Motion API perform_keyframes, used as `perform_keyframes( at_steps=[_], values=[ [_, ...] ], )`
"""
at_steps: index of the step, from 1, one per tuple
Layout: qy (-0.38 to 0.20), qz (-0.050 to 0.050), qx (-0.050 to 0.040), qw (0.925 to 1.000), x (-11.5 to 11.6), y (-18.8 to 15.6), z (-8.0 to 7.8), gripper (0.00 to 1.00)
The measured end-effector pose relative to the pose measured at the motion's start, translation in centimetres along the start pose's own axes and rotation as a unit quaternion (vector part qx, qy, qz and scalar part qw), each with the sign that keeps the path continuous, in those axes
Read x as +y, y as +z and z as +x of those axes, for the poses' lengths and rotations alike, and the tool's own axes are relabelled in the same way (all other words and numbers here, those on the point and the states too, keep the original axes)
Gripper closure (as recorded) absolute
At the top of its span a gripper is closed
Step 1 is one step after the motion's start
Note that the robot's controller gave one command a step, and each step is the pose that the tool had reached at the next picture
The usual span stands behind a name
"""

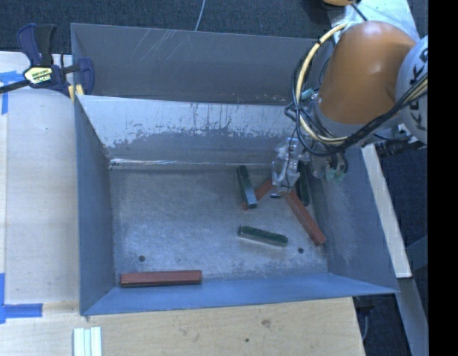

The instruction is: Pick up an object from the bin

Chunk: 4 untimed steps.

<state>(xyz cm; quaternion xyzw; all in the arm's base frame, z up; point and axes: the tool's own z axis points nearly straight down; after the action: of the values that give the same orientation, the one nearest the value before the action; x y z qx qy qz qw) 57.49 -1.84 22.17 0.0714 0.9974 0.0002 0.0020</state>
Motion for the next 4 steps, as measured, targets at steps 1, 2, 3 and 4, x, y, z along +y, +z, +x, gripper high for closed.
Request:
perform_keyframes(
  at_steps=[1, 2, 3, 4],
  values=[
    [0.028, 0.000, -0.0036, 0.9996, 1.7, 3.2, 0.5, 1.00],
    [0.048, 0.000, -0.0001, 0.9988, 2.0, 6.3, -2.5, 0.00],
    [0.048, 0.000, -0.0002, 0.9989, 2.0, 6.3, -2.5, 0.00],
    [0.024, 0.000, -0.0023, 0.9997, -2.2, 11.1, -3.1, 0.00]
  ],
)
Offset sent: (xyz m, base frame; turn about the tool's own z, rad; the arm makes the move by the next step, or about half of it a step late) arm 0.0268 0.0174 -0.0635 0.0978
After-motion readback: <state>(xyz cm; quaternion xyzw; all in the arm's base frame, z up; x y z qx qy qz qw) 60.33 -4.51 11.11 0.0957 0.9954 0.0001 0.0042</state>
